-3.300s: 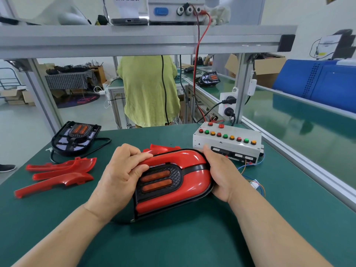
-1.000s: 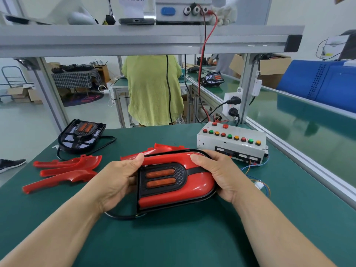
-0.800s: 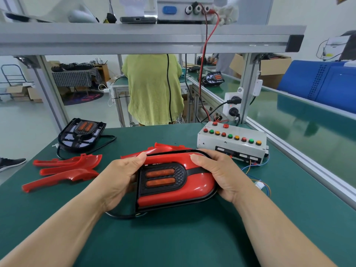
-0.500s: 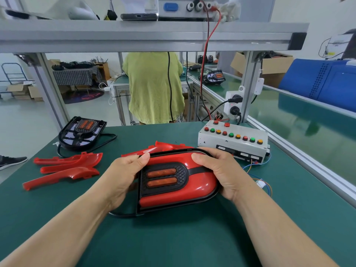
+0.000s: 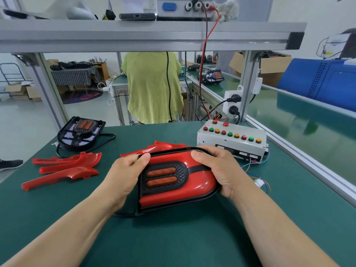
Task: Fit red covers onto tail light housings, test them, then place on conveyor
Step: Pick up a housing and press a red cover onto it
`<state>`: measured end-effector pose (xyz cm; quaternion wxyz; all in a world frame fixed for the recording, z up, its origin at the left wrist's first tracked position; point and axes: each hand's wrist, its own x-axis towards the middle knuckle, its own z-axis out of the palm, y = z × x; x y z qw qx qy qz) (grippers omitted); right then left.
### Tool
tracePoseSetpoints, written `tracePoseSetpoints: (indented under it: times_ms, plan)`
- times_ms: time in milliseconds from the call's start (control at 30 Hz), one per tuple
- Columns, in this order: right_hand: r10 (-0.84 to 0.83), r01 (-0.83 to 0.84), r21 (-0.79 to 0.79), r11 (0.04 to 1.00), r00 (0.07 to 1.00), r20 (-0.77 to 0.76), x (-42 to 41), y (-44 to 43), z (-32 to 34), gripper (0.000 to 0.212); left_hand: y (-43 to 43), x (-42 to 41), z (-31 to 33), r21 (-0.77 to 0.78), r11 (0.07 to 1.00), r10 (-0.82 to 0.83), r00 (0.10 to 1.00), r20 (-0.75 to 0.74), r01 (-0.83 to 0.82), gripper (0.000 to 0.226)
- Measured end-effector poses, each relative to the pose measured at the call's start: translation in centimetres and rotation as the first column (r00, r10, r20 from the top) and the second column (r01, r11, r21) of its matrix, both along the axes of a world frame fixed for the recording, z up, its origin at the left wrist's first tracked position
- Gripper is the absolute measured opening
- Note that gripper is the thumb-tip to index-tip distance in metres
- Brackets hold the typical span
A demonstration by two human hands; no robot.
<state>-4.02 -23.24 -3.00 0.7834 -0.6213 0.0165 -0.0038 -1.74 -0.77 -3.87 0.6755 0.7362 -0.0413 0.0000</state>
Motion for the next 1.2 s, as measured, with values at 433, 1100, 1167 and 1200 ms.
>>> tracePoseSetpoints:
  times_ms: [433, 1100, 1167, 1200]
  plan:
    - [0.18, -0.173, 0.051, 0.984, 0.962, -0.204, 0.1, -1.7, 0.5, 0.057, 1.1, 0.0, 1.1, -0.083, 0.978, -0.204, 0.964, -0.169, 0.192, 0.04]
    - [0.186, -0.164, -0.806, 0.569, 0.98, -0.068, 0.5, -2.3, -0.2, 0.017, 2.5, -1.3, 2.3, 0.304, 0.867, -0.364, 0.919, -0.153, 0.394, 0.054]
    - [0.183, -0.199, -0.9, 0.389, 0.974, -0.137, 0.1, -2.9, 0.5, 0.017, 3.2, -0.5, 2.1, 0.333, 0.922, -0.187, 0.98, -0.062, 0.197, 0.054]
    - [0.179, -0.224, -0.932, 0.284, 0.968, -0.177, -0.2, -3.2, 0.8, 0.02, 3.5, -0.1, 2.0, 0.382, 0.921, -0.091, 0.996, 0.01, 0.08, 0.048]
